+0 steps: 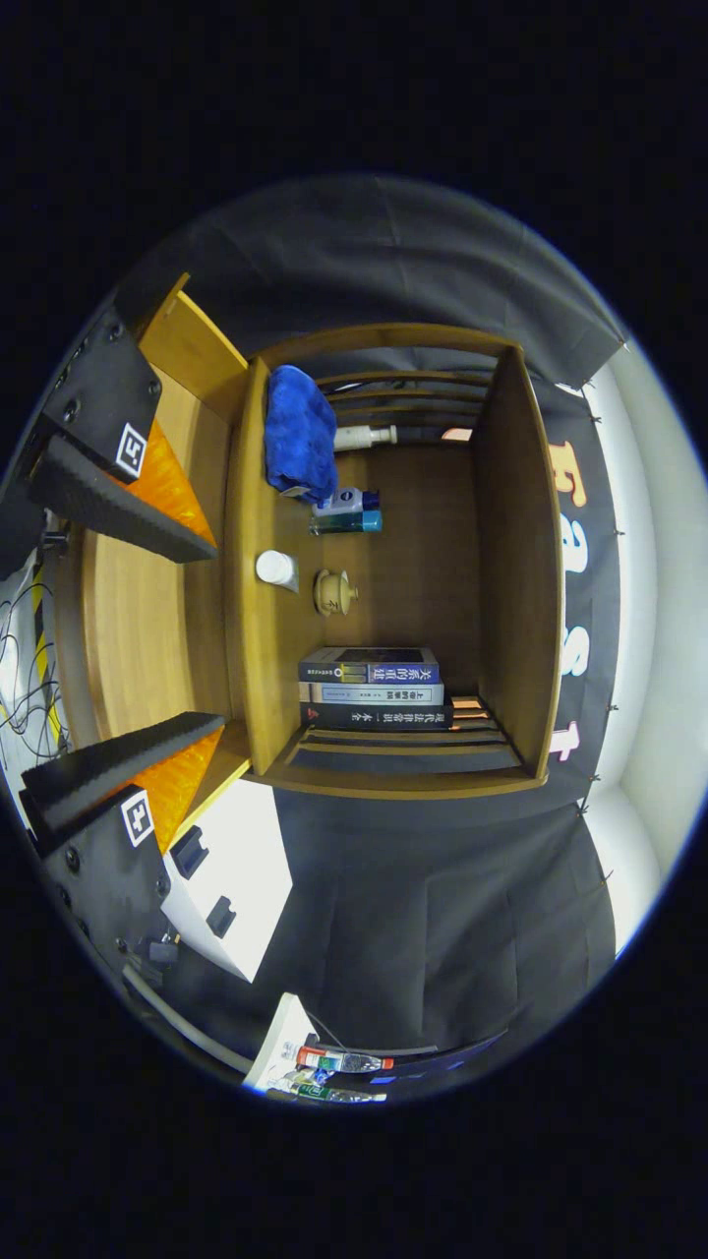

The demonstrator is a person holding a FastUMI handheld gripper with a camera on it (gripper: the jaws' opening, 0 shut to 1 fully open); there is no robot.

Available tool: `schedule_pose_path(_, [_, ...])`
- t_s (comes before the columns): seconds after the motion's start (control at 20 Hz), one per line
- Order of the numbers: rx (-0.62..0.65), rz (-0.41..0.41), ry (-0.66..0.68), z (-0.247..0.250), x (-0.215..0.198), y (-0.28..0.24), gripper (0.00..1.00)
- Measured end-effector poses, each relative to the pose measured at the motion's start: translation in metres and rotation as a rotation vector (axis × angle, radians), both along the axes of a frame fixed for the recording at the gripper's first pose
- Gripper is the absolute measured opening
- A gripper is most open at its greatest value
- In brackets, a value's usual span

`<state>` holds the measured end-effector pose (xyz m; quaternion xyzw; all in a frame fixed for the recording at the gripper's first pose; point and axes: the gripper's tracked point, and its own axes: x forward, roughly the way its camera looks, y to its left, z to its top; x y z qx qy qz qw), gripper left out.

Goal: Pull open the drawer, take out the items inside it, and place them on the countertop above the cabinet.

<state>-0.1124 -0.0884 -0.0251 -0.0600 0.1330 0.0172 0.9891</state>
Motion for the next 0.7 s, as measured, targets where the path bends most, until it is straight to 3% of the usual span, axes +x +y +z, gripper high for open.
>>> schedule_pose_path(0.4, [-0.039,0.020,0.088,-0.062,-0.039,0.001,0.98])
schedule_pose_path(0.7, [0.001,-0.003,0.102,-0.083,-0.051,-0.001,0.98])
